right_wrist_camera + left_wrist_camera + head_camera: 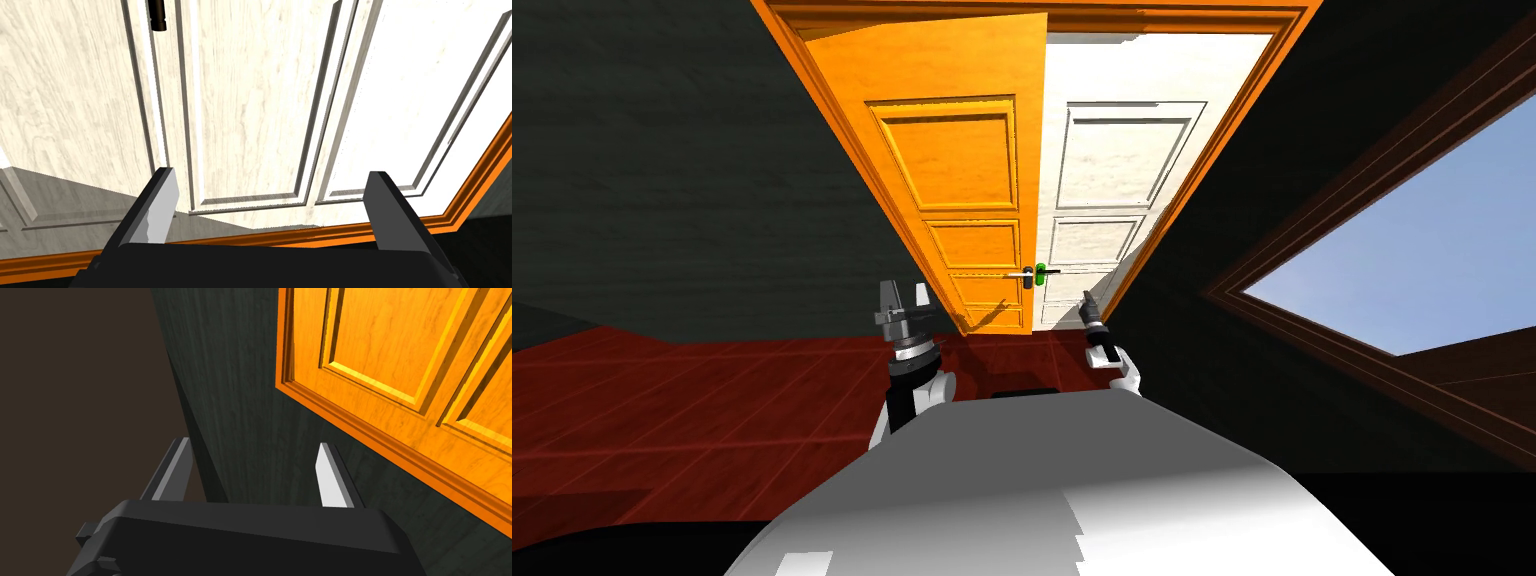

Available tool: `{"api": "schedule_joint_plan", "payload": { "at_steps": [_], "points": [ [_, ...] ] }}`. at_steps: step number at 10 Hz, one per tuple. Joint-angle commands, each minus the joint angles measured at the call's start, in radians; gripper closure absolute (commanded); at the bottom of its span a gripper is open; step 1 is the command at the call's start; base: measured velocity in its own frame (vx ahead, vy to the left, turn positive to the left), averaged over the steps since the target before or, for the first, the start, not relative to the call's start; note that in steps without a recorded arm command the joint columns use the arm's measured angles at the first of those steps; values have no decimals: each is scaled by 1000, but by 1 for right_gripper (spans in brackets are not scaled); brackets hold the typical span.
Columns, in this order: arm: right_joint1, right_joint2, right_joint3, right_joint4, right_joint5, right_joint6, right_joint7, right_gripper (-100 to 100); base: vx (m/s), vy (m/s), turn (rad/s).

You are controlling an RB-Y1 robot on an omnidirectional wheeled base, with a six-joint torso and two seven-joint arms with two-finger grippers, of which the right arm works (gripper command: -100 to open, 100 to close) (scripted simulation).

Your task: Pull the door open

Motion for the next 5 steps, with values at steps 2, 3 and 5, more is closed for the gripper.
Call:
{"api": "schedule_joint_plan", "payload": {
  "at_steps": [2, 3, 5],
  "points": [
    [-27, -4, -6, 59, -5, 1, -7, -100, 104, 34, 50],
    [-37, -7, -8, 80, -8, 3, -10, -100, 109, 45, 45],
    [-56, -12, -13, 119, -12, 6, -16, -100, 123, 38, 57]
  ]
}}
